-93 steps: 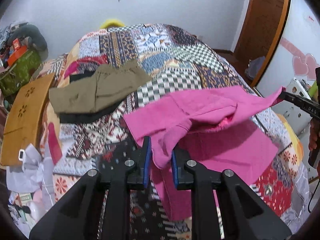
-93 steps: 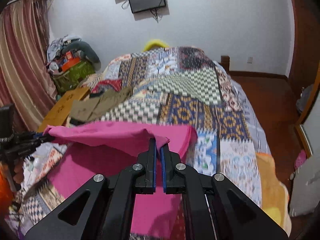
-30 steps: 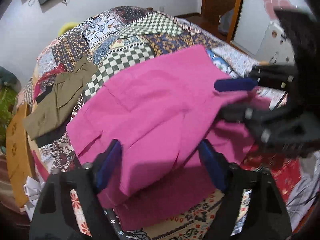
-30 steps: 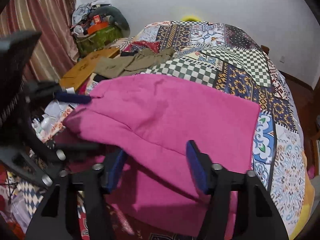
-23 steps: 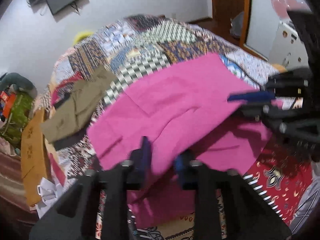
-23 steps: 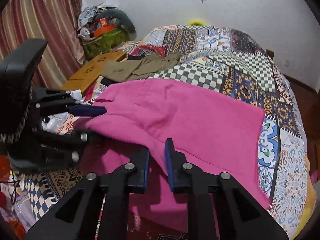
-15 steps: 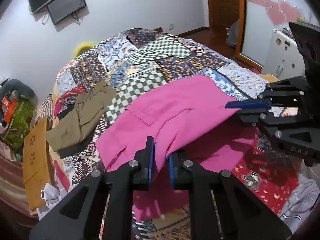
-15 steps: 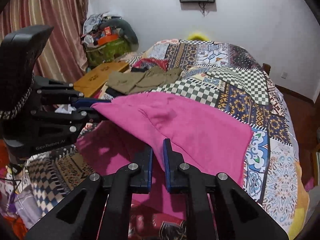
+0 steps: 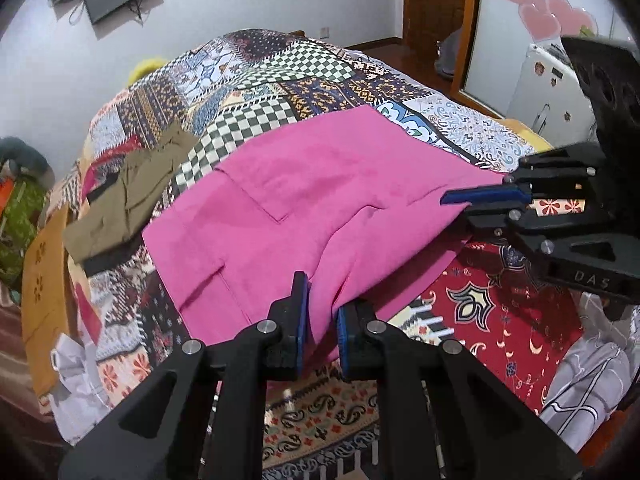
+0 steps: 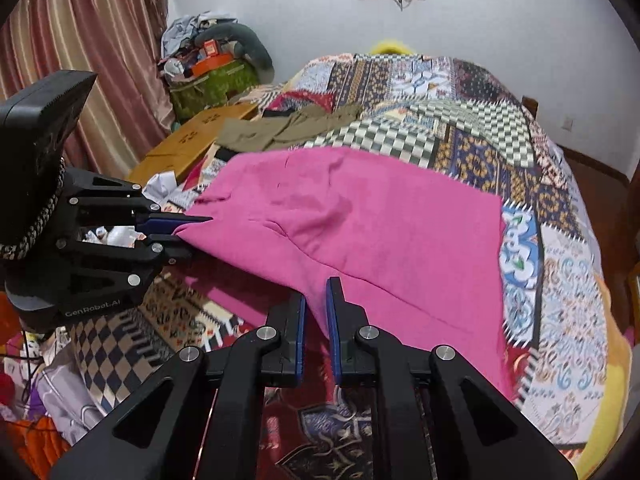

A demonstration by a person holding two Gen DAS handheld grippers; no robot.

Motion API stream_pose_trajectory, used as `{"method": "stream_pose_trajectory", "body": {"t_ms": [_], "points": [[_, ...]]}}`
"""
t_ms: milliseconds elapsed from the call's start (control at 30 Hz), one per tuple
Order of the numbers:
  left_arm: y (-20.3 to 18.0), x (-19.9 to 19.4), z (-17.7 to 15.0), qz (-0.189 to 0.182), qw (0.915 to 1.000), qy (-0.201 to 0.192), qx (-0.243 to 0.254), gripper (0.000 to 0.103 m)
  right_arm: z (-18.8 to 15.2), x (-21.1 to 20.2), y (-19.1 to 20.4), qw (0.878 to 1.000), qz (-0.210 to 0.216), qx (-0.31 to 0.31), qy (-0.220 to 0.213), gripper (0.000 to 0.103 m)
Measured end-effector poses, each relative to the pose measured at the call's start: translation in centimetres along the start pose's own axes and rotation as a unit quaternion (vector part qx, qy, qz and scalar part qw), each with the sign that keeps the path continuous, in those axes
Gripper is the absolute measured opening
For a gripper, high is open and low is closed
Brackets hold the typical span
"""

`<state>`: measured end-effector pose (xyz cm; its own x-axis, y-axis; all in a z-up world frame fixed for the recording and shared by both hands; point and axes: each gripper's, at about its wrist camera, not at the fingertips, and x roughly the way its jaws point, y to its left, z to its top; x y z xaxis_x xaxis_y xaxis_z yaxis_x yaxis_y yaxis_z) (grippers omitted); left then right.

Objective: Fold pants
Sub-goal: 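Lower the folded waistband onto the trousers and open both grippers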

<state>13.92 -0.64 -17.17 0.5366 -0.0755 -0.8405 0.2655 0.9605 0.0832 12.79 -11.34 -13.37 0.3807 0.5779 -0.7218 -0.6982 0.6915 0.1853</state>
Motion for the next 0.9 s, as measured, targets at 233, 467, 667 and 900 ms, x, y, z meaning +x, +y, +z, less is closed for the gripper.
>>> {"method": "stream_pose_trajectory", "body": {"t_ms": [233, 467, 667, 900], "points": [[0.2, -0.2, -1.2, -0.008, 0.9999, 0.003, -0.008, 0.014, -1.0, 0.5, 0.7, 1.0, 0.015, 0.007, 0.016, 0.01], [0.9, -2.4, -1.9, -0.018, 0.9997, -0.005, -0.015, 0.019, -0.8, -1.1, 0.6, 0.999, 0.019, 0.019, 0.018, 0.014], [2.6, -5.5, -0.5, -0.011, 0.998, -0.052, -0.035, 0.021, 0.2, -3.2, 0.3, 0.999, 0.023, 0.029, -0.009, 0.038], [4.1, -5.4, 1.8, 0.007, 0.9953, -0.077, -0.058, 0.044, 1.8, -2.4, 0.0, 0.999, 0.016, 0.047, -0.018, 0.04]]}}
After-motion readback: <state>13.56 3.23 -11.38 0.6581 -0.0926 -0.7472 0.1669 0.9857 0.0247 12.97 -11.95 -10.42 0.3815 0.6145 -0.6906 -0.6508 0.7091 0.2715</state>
